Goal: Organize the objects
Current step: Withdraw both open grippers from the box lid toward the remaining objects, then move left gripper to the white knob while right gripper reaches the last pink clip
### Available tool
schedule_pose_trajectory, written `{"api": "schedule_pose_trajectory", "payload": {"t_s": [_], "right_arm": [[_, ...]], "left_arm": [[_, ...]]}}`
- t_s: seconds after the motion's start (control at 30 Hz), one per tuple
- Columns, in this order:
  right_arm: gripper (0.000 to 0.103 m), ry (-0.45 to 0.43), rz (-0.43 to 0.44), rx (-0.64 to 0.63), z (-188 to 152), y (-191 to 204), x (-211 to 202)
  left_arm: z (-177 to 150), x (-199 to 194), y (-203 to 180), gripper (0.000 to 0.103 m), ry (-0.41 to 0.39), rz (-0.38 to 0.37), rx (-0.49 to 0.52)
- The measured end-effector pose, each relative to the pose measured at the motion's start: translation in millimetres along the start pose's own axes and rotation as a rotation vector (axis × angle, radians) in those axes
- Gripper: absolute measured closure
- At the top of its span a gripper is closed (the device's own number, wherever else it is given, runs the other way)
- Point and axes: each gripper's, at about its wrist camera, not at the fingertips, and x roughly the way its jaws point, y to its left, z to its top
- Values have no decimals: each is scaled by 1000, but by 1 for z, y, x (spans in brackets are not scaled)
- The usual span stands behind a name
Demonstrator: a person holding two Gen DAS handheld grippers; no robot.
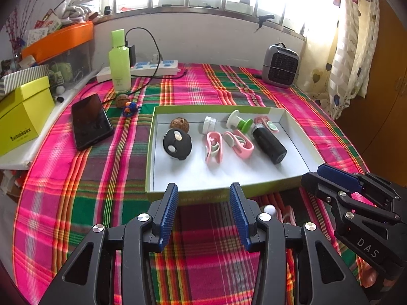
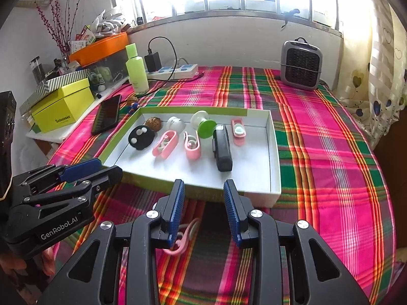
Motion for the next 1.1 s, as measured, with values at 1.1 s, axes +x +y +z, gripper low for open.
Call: {"api": "schedule_pose_trajectory", "payload": {"t_s": [1.1], "right_arm": [[53,115,-31,-64,-47,25,25]], "left_arm": [[-36,4,12,60,66,-46,-55]]}}
